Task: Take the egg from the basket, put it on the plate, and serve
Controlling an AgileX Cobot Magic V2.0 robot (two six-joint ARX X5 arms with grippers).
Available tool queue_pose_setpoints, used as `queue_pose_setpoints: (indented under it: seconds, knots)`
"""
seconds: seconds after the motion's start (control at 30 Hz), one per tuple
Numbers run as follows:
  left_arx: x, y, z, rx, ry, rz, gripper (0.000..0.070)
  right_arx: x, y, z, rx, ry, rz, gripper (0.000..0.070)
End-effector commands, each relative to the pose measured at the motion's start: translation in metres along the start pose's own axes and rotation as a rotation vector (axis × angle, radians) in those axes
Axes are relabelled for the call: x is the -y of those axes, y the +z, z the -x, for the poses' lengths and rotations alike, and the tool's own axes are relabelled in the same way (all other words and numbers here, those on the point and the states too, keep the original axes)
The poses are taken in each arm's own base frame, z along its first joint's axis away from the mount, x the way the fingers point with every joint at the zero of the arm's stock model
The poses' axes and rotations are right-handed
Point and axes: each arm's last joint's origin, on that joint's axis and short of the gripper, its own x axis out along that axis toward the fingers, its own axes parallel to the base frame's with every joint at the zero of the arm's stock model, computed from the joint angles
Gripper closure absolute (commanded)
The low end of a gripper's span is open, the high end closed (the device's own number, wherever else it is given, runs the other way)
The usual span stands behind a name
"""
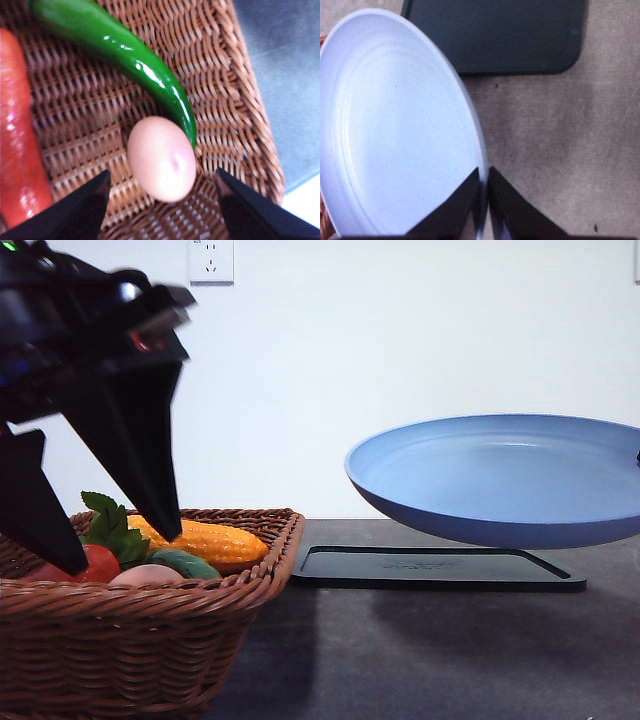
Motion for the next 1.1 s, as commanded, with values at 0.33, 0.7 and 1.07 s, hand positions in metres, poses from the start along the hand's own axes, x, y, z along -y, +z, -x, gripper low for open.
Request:
queue_pose_setpoints:
  seconds: [0.33, 0.7, 1.07]
  knots:
    - [0.004, 0.010, -0.026, -0.053, 0.027, -0.009, 0.0276, -0.004, 0.006, 0.003, 0.023, 0.012, -0.002, 0.0700]
    - [0.004, 0.010, -0.034, -0.080, 0.024, -0.016, 0.0334, -0.004, 0.006, 0.003, 0.023, 0.013, -0.002, 0.0700]
    - [0.003, 0.010, -0.033, -0.078, 0.023, -0.040, 0.0534, -0.004, 0.006, 0.003, 0.020, 0.021, -0.002, 0.0700]
